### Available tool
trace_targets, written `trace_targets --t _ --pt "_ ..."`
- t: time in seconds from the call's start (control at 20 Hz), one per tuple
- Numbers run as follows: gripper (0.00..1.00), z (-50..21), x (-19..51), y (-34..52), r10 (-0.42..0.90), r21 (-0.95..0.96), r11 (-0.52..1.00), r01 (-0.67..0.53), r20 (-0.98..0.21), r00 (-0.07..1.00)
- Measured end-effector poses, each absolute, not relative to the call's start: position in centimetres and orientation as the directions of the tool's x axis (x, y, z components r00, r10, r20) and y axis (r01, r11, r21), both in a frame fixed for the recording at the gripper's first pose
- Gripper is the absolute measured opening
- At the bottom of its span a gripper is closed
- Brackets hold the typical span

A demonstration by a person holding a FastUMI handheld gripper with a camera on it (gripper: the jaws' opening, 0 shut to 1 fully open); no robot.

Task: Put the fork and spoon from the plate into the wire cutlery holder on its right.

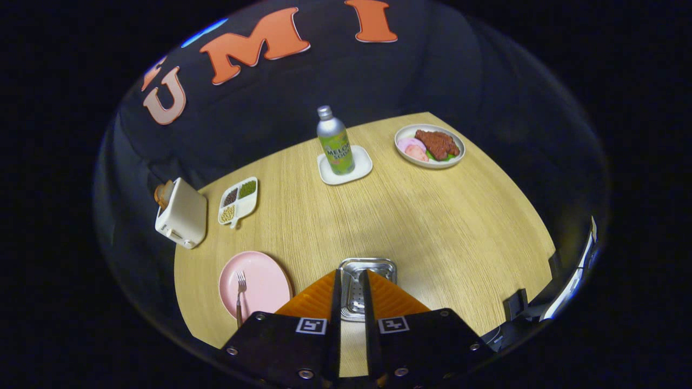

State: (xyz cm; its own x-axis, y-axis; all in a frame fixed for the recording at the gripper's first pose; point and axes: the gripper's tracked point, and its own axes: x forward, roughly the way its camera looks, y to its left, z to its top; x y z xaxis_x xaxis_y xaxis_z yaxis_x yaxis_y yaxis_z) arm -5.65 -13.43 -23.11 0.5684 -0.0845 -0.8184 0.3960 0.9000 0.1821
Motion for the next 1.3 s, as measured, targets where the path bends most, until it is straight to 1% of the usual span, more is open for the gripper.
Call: trace_targets --t 0.05,0.2,0.3,0.35,0.45,0.6,0.7,0.8,0.85,1.15,1.3 --pt "0.25 -22.1 -5.0 -13.3 -0.09 0.19 0.905 0.381 -0.79 0.607" --pt "0.27 -19.2 -3.3 -12.8 -0.11 0.204 0.918 0.34 -0.693 0.713" --pt "0.38 -17.4 -2.4 -12.6 -0.14 0.187 0.929 0.318 -0.619 0.773" --pt "0.48 -16.5 -2.0 -12.6 -0.162 0.168 0.935 0.312 -0.579 0.799" --pt "0.59 -14.1 -1.3 -12.7 -0.211 0.124 0.944 0.305 -0.485 0.849" --pt "0.62 -10.9 -0.4 -11.2 -0.228 0.084 0.958 0.274 -0.356 0.906" --pt "0.7 -9.2 0.2 -9.5 -0.217 0.056 0.969 0.242 -0.28 0.935" --pt "0.76 -8.3 0.6 -7.6 -0.199 0.039 0.976 0.214 -0.232 0.952" --pt "0.81 -7.8 0.8 -6.6 -0.185 0.041 0.979 0.198 -0.211 0.96" --pt "0.89 -6.0 2.4 -1.1 -0.102 0.065 0.992 0.112 -0.135 0.986" --pt "0.9 -6.7 3.2 2.0 -0.057 0.055 0.996 0.066 -0.145 0.988"
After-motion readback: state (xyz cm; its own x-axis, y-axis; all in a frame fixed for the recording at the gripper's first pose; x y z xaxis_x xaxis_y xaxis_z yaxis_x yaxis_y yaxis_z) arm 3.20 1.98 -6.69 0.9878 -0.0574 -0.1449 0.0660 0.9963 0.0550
